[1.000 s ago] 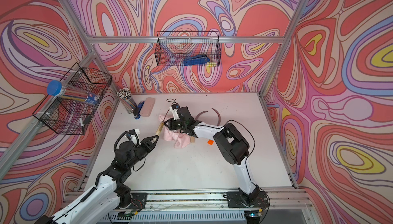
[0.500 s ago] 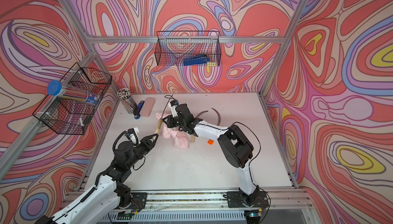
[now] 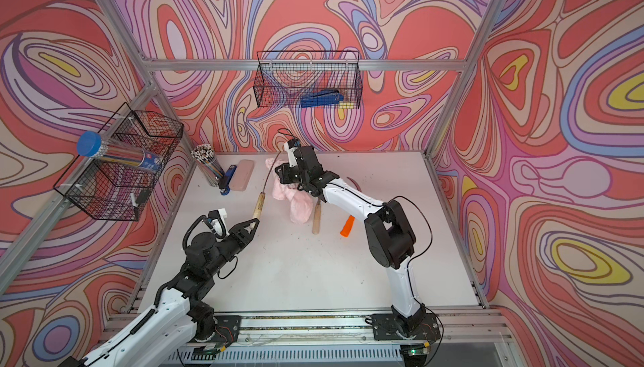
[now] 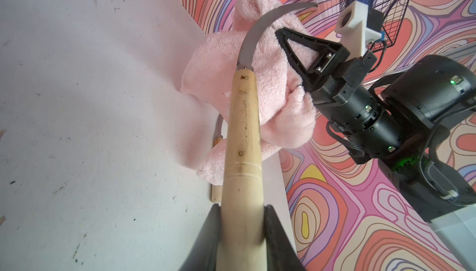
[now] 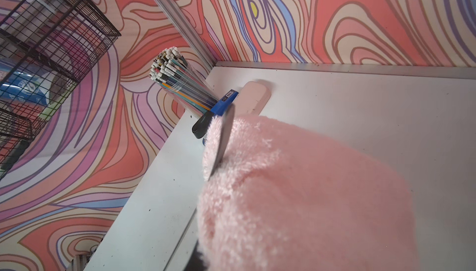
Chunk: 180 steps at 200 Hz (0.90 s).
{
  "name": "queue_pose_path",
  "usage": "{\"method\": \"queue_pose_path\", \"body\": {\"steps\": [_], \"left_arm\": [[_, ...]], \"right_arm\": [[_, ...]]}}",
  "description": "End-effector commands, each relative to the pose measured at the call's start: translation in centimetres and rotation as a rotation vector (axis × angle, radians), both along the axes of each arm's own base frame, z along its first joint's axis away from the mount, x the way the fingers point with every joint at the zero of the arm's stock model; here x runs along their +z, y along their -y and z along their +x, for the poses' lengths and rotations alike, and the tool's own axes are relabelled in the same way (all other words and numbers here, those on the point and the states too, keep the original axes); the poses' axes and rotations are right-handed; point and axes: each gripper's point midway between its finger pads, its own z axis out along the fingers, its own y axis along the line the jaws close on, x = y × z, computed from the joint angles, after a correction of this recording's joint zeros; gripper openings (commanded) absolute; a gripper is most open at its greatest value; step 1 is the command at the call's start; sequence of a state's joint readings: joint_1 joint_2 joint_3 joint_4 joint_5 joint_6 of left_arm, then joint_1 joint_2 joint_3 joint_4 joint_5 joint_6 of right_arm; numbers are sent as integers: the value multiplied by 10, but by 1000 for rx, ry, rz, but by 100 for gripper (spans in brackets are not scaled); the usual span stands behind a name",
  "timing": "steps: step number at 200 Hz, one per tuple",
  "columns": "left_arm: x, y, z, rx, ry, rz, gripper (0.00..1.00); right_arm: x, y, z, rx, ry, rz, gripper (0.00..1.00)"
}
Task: Wipe small sickles with rags
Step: Wipe the small sickle.
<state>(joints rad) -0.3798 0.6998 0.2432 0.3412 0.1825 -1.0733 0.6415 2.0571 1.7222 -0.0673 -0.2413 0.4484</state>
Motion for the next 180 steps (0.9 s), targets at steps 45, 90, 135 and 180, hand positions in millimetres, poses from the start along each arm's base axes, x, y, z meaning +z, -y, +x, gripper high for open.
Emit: {"method": "queue_pose_path", "body": {"steps": [45, 90, 135, 180], "left_arm": [[-9, -3, -1, 12, -32, 15, 0], [-11, -3, 0, 18, -35, 19, 0], [-11, -3, 0, 15, -38, 17, 0], [-9, -5, -1, 22, -32, 19, 0]], "right_arm": [[7, -10, -19, 61, 14, 73, 0], [-27, -54, -79, 179, -4, 61, 0], [-17, -56, -95, 173, 26, 64, 0], [-14, -36, -65, 94, 27, 41, 0]]}}
